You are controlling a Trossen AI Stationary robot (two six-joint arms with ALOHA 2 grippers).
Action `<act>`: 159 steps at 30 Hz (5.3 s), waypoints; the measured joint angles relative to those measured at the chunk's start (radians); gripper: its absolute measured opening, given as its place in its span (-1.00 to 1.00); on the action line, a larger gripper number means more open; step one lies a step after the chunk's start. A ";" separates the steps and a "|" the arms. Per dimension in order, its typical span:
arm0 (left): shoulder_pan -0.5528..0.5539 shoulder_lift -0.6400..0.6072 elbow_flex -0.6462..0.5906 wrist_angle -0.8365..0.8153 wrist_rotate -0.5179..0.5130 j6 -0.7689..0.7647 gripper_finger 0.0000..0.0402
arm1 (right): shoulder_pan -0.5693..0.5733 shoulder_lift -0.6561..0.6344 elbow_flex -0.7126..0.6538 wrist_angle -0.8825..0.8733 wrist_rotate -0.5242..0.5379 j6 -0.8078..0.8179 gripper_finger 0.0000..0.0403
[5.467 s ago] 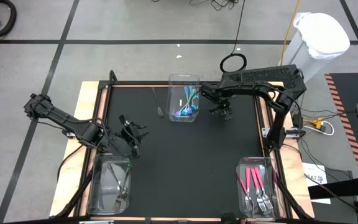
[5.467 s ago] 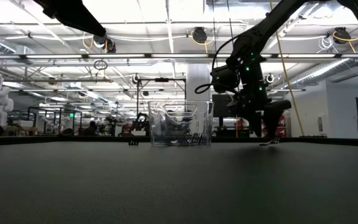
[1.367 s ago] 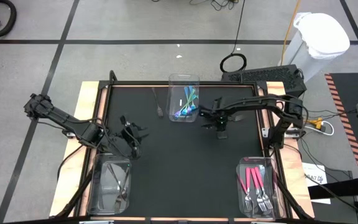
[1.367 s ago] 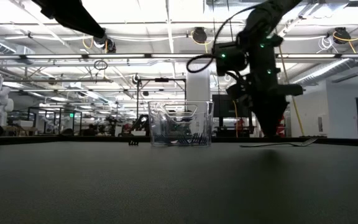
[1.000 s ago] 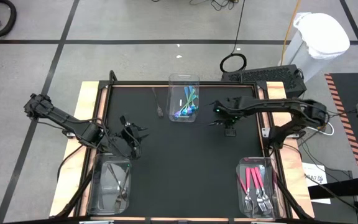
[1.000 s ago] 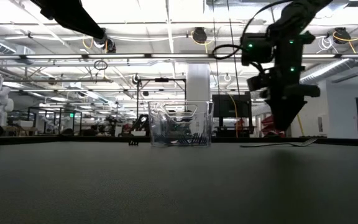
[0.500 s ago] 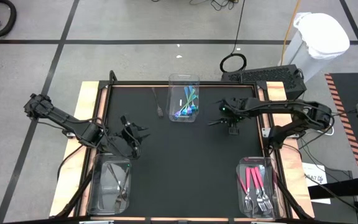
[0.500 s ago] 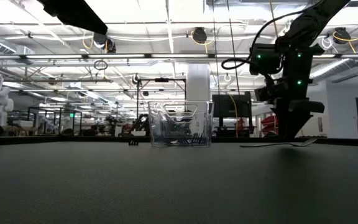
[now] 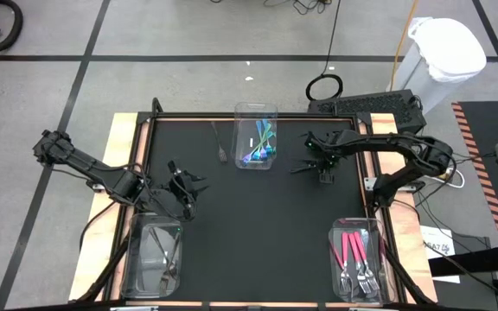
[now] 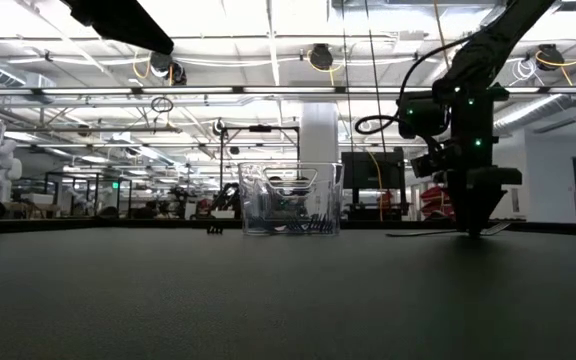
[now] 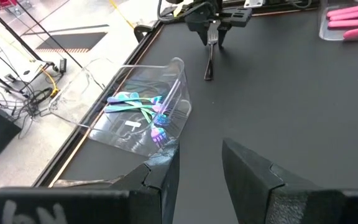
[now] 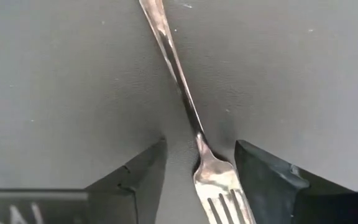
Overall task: Sort silverware by color (type)
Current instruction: Put the black fork into the bottom left transparent bin
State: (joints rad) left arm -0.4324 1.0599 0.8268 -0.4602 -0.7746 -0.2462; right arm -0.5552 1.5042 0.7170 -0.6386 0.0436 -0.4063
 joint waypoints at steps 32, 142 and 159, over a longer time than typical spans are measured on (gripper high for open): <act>0.000 0.000 0.000 0.013 0.005 -0.003 -0.38 | 0.247 -0.358 -0.007 -0.108 -0.053 0.379 -0.97; -0.078 0.588 0.001 1.509 0.082 0.473 0.47 | 1.074 0.279 0.239 1.450 1.120 -0.077 -0.95; -0.090 0.679 0.001 1.735 -0.004 0.626 -0.46 | 1.081 0.278 0.239 1.449 1.169 -0.125 -0.95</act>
State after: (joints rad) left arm -0.5225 1.7390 0.8276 1.2749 -0.7791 0.3798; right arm 0.5255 1.7825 0.9562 0.8104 1.2121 -0.5308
